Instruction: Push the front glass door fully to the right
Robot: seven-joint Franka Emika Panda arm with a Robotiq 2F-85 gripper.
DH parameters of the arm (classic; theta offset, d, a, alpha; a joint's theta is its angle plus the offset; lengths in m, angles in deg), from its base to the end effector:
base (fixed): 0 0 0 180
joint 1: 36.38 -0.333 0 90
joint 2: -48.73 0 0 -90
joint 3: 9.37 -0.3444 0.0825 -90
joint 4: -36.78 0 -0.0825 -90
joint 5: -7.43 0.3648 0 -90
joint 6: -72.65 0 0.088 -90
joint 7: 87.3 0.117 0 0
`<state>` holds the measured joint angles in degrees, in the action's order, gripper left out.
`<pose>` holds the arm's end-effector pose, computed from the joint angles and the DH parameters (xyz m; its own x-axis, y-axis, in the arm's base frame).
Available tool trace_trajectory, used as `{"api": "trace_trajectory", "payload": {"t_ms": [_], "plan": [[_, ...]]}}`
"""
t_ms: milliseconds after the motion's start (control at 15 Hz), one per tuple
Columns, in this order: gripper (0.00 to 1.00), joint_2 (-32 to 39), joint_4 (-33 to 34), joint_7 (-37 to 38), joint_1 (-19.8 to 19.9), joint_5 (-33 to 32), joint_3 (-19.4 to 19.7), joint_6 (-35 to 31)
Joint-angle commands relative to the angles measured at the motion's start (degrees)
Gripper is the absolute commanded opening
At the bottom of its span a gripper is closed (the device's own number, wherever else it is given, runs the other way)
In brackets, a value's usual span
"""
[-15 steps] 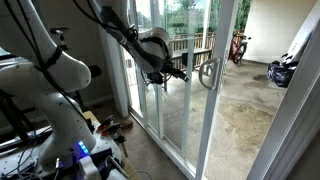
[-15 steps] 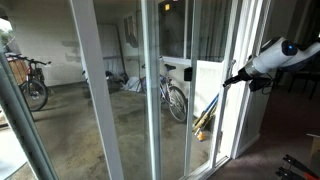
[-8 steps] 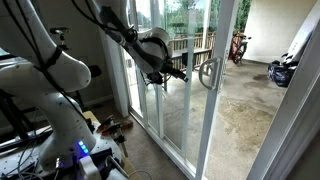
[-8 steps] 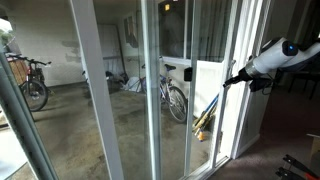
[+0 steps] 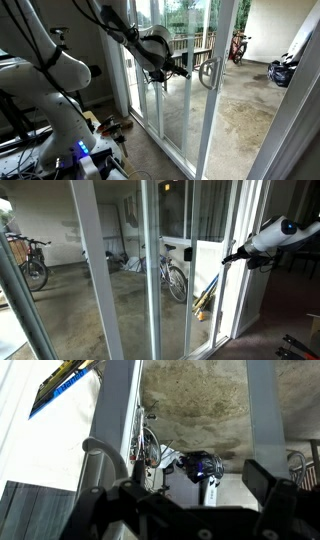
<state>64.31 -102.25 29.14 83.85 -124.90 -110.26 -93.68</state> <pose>0.4301 -0.1093 0.3629 0.6051 -0.1246 0.7863 -0.2878 -0.9551 0.0701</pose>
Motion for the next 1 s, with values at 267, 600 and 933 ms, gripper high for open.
{"api": "trace_trajectory", "payload": {"t_ms": [267, 600, 933], "plan": [[0.46, 4.7, 2.05, 1.29, -0.8, 0.37, 1.32, -2.0], [0.13, 11.64, 2.24, -8.35, -5.34, 7.57, 5.91, 1.62], [0.0, 13.9, 5.89, -12.82, -9.72, 16.62, 9.76, 1.37]]}}
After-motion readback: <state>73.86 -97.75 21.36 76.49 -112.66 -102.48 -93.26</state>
